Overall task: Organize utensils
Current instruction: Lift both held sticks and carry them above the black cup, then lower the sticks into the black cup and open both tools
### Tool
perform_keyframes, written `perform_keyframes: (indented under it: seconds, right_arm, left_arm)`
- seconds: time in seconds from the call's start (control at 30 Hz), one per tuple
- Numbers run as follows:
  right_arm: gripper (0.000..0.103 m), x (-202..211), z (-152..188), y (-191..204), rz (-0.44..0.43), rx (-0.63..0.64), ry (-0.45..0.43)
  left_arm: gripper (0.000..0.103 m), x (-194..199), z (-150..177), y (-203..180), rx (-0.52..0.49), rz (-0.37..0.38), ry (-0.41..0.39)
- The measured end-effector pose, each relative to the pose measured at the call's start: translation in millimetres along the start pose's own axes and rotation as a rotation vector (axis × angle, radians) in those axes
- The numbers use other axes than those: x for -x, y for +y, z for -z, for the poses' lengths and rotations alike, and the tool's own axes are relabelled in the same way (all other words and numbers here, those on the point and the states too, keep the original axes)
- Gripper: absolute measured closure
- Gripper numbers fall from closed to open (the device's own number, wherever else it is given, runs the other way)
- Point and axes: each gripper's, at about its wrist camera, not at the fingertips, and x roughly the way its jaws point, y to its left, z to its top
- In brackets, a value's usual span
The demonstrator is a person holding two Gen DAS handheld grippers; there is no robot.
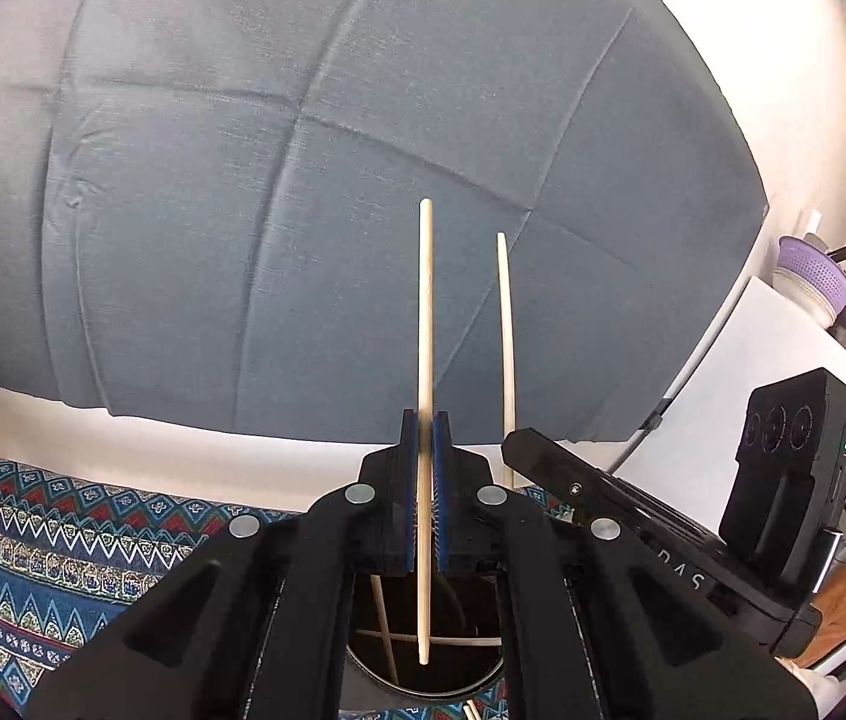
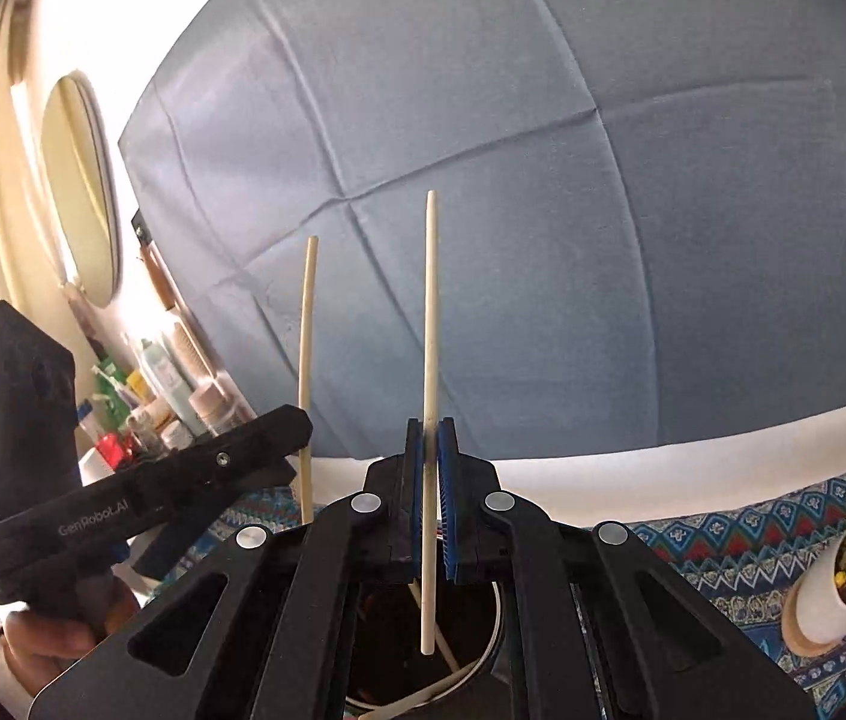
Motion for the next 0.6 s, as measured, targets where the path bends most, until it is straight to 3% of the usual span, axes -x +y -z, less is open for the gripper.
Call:
perform_keyframes:
  seconds: [0.33,0.6]
  right_arm:
    - [0.098,-12,24,-11,-0.007,-0.038,0.06]
    - [0.098,-2,35,-9,0.001,0.009,0.096]
  left_arm:
    - [0.098,-13,25,-5,-0.028,-0.009,0.014]
    - [0.098,-9,45,-3,-0.034,-0.026,0.033]
